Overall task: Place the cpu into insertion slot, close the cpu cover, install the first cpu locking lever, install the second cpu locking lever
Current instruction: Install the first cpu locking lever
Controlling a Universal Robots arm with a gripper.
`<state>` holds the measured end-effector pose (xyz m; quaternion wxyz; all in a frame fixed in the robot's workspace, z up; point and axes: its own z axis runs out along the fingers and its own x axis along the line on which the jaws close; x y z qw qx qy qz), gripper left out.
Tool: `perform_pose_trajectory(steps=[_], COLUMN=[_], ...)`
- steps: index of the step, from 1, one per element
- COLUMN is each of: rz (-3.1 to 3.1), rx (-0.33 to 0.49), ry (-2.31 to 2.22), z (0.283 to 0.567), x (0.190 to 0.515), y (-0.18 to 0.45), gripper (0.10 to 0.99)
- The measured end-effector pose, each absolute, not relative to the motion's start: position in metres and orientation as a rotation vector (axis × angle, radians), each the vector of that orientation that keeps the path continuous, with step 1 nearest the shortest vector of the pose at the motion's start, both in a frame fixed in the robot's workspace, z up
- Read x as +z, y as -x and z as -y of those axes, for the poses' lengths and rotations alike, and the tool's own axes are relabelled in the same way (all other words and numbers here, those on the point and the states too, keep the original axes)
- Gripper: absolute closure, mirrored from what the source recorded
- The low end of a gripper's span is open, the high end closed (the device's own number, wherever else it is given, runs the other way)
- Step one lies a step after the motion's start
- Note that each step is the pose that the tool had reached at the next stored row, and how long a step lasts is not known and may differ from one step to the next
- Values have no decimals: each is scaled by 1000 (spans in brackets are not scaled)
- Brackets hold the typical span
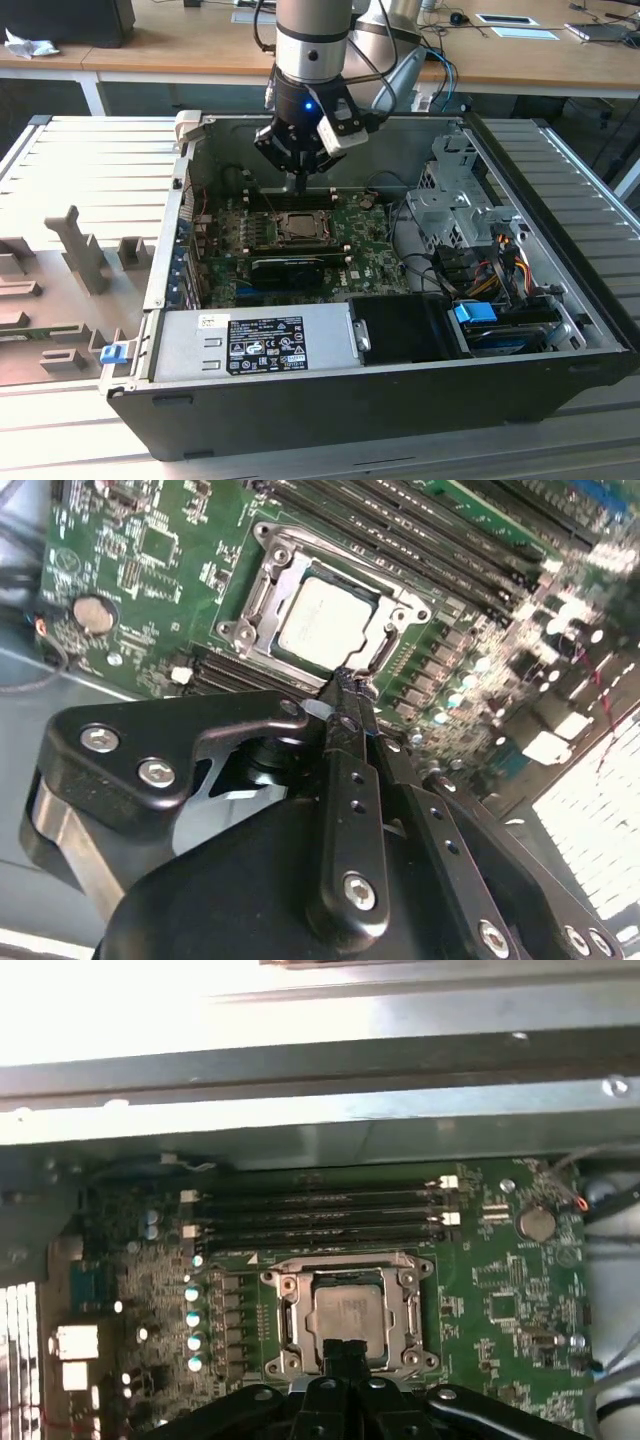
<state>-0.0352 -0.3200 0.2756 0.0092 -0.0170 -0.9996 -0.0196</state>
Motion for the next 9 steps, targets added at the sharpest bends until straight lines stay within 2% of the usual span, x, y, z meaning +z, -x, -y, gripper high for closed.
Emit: perform_pose_trajectory(steps=[9], rz=[3122], rx=[-65], ry=[-167], z=[320], x=[274], y=[48], gripper=[980])
